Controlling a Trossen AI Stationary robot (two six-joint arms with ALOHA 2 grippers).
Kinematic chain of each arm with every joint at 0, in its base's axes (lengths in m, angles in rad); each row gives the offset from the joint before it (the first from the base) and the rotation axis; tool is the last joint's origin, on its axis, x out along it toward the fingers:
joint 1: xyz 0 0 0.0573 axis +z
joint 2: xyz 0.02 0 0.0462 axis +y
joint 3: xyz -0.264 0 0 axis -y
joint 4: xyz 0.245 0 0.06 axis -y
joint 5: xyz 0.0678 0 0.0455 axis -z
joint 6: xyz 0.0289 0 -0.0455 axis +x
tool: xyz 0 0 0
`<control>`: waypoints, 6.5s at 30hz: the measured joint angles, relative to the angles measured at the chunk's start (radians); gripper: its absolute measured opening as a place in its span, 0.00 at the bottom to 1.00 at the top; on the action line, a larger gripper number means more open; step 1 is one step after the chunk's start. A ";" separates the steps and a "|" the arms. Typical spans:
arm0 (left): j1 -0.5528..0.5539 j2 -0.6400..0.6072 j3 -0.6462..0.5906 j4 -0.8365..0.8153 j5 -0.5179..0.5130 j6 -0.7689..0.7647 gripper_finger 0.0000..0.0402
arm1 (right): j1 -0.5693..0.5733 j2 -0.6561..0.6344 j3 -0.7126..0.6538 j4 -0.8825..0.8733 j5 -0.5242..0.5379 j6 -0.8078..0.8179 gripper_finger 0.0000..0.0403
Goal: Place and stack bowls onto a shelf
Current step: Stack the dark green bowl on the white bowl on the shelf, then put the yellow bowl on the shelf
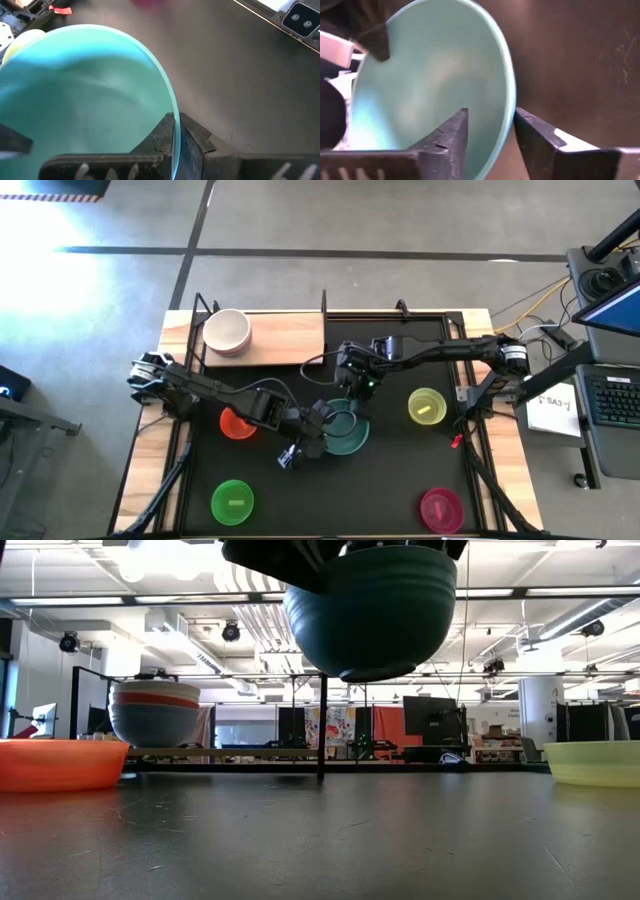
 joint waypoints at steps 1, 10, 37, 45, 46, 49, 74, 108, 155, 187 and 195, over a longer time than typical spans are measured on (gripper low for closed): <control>0.001 0.000 0.000 0.000 0.002 0.000 0.00 | -0.003 -0.007 0.001 -0.012 -0.003 -0.016 0.39; 0.019 -0.002 0.000 -0.038 0.016 -0.012 0.00 | -0.050 -0.010 0.156 -0.227 0.046 -0.108 0.51; 0.454 -0.377 -0.001 -0.644 -0.662 -0.652 0.00 | -0.165 -0.009 0.300 -0.550 0.152 -0.133 0.48; 0.631 -0.427 -0.029 -0.733 -0.662 -0.751 0.00 | -0.164 -0.008 0.269 -0.579 0.153 -0.133 0.48; 0.640 -0.431 -0.040 -0.730 -0.662 -0.754 0.00 | -0.164 -0.008 0.263 -0.578 0.153 -0.133 0.48; 0.654 -0.444 -0.084 -0.718 -0.661 -0.764 0.00 | -0.164 -0.008 0.246 -0.581 0.153 -0.134 0.48; 0.655 -0.460 -0.303 -0.536 -0.625 -0.721 0.08 | -0.164 -0.008 0.237 -0.592 0.154 -0.171 0.48; 0.364 -0.457 -0.147 -0.439 -0.372 -1.000 0.31 | 0.114 -0.305 -0.163 -0.478 0.153 0.303 0.48; 0.163 -0.457 -0.329 -0.037 -0.348 -0.854 0.31 | 0.331 -0.321 -0.711 -0.055 0.177 0.575 0.02; 0.048 -0.404 -0.675 1.025 0.126 -0.400 0.31 | 0.306 -0.150 -0.430 0.714 -0.403 -0.141 0.02; 0.048 -0.289 -0.617 0.953 0.210 -0.373 0.31 | 0.306 -0.018 -0.221 0.357 -0.399 -0.384 0.02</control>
